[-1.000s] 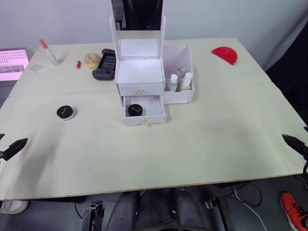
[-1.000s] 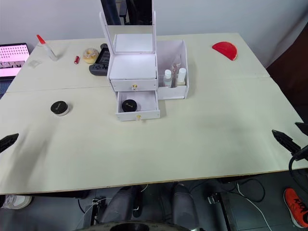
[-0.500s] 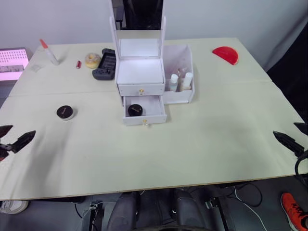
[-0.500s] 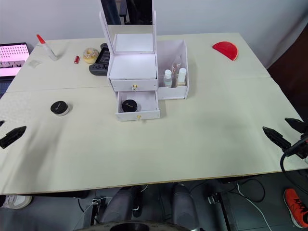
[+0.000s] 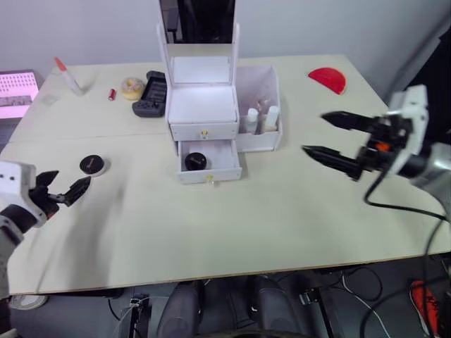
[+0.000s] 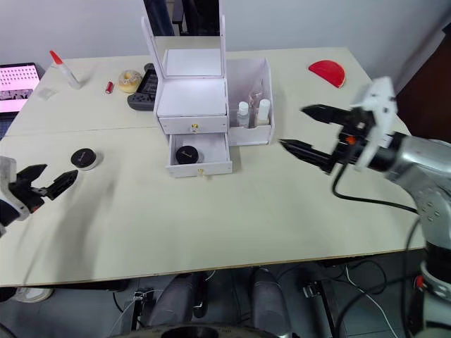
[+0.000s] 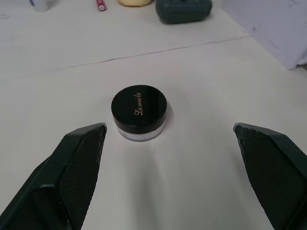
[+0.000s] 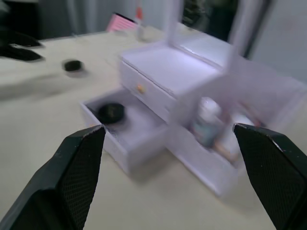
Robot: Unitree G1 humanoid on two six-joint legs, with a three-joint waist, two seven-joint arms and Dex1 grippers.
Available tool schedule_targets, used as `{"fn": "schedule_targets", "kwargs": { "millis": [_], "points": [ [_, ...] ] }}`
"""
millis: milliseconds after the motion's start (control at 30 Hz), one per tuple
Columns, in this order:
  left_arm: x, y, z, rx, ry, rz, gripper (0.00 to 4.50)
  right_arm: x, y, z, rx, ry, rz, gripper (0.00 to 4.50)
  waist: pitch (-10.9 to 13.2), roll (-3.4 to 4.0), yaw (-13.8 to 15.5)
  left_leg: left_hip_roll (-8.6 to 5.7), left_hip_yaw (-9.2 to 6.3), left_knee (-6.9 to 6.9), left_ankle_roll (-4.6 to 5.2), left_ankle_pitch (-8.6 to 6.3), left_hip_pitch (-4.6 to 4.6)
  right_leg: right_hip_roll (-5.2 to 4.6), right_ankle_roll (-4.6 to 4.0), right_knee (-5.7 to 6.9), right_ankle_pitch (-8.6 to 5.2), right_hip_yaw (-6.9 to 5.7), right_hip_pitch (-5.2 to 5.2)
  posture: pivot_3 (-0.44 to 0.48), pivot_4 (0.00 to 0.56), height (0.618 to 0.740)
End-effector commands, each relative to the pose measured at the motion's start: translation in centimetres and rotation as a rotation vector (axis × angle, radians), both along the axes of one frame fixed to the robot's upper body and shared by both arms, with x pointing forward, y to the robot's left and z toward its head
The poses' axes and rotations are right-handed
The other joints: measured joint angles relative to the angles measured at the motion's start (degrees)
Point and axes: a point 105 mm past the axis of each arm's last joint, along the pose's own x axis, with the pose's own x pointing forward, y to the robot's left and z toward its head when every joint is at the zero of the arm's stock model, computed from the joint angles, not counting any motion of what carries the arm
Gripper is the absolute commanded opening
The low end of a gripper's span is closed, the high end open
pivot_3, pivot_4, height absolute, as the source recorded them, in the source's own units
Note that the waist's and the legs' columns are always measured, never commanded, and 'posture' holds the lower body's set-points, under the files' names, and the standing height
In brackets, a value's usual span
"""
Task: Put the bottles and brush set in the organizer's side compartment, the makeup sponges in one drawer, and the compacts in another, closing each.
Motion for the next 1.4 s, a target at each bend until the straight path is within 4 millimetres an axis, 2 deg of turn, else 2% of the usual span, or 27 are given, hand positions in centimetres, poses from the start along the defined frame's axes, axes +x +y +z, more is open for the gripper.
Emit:
{"fn": "schedule_targets", "kwargs": {
  "millis": [33, 167, 300, 500, 833, 967, 1133, 1233, 1300, 1400],
  "points": [
    [0.5, 0.0, 1.0, 0.030, -0.033, 0.048, 4.47, 0.0, 2.3, 0.6, -0.005, -0.013, 0.097, 4.50, -0.01, -0.06, 0.19, 0.00, 0.00, 0.00, 0.00, 0.00, 0.00, 0.00, 0.00, -0.01, 0.00, 0.00, 0.00, 0.000, 0.150, 0.737],
    [2.5, -0.5, 0.0, 0.008, -0.013, 0.084, 4.47, 0.9, 5.0, 0.7, 0.003, -0.022, 0.193, 4.50, -0.02, -0.08, 0.21, -0.04, 0.00, 0.07, 0.00, 0.00, -0.03, 0.01, -0.02, 0.00, 0.02, 0.01, 0.02, 0.000, 0.150, 0.737],
    [4.4, -0.9, -0.8, 0.012, 0.015, 0.095, 4.47, 1.4, 5.8, 0.8, 0.010, -0.026, 0.209, 4.50, -0.02, -0.09, 0.16, -0.12, -0.01, 0.10, 0.00, 0.01, -0.02, 0.04, -0.01, 0.03, 0.04, 0.00, 0.05, 0.000, 0.150, 0.737],
    [6.7, -0.1, -2.0, 0.033, 0.066, 0.141, 4.47, 1.2, 7.0, 0.9, 0.003, -0.028, 0.265, 4.50, -0.02, -0.09, -0.13, -0.13, -0.01, 0.09, 0.01, 0.01, 0.01, 0.14, 0.18, 0.09, 0.15, 0.00, 0.04, 0.000, 0.150, 0.737],
    [9.2, 0.0, -4.0, 0.013, 0.127, 0.159, 4.47, 1.0, 7.5, 0.9, 0.012, -0.034, 0.270, 4.50, -0.03, -0.10, 0.20, -0.11, -0.03, 0.09, 0.01, 0.01, 0.01, 0.20, 0.20, 0.12, 0.17, 0.00, 0.03, 0.000, 0.150, 0.737],
    [10.2, -0.9, -4.1, 0.002, 0.124, 0.129, 4.47, 1.0, 7.5, 1.0, 0.015, -0.036, 0.263, 4.50, -0.03, -0.10, 0.19, -0.11, -0.04, 0.14, 0.00, 0.01, 0.01, 0.20, 0.22, 0.16, 0.19, 0.00, 0.05, 0.000, 0.150, 0.737],
    [10.6, -1.0, -4.0, -0.016, 0.116, 0.125, 4.47, 1.2, 7.4, 0.9, 0.011, -0.034, 0.243, 4.50, -0.03, -0.10, 0.15, -0.11, -0.04, 0.14, 0.01, 0.01, 0.01, 0.20, 0.24, 0.17, 0.20, 0.00, 0.04, 0.000, 0.150, 0.737],
    [10.9, -1.1, -4.0, -0.019, 0.105, 0.125, 3.62, 1.3, 7.3, 0.8, 0.013, -0.032, 0.234, 4.50, -0.03, -0.10, 0.15, -0.11, -0.04, 0.14, 0.01, 0.01, 0.01, 0.20, 0.25, 0.17, 0.20, 0.00, 0.04, 0.000, 0.150, 0.737],
    [10.9, -1.2, -3.9, -0.015, 0.102, 0.111, 2.70, 1.3, 7.2, 0.8, 0.013, -0.032, 0.231, 4.50, -0.03, -0.10, 0.15, -0.11, -0.04, 0.14, 0.01, 0.01, 0.01, 0.20, 0.25, 0.17, 0.20, 0.00, 0.04, 0.000, 0.150, 0.737],
    [11.0, -1.1, -3.5, -0.007, 0.085, 0.111, 2.71, 1.4, 7.2, 0.7, 0.013, -0.031, 0.226, 4.50, -0.03, -0.10, 0.17, -0.11, -0.04, 0.14, 0.01, 0.01, 0.01, 0.20, 0.25, 0.17, 0.21, 0.00, 0.04, 0.000, 0.150, 0.737]
  ]
}}
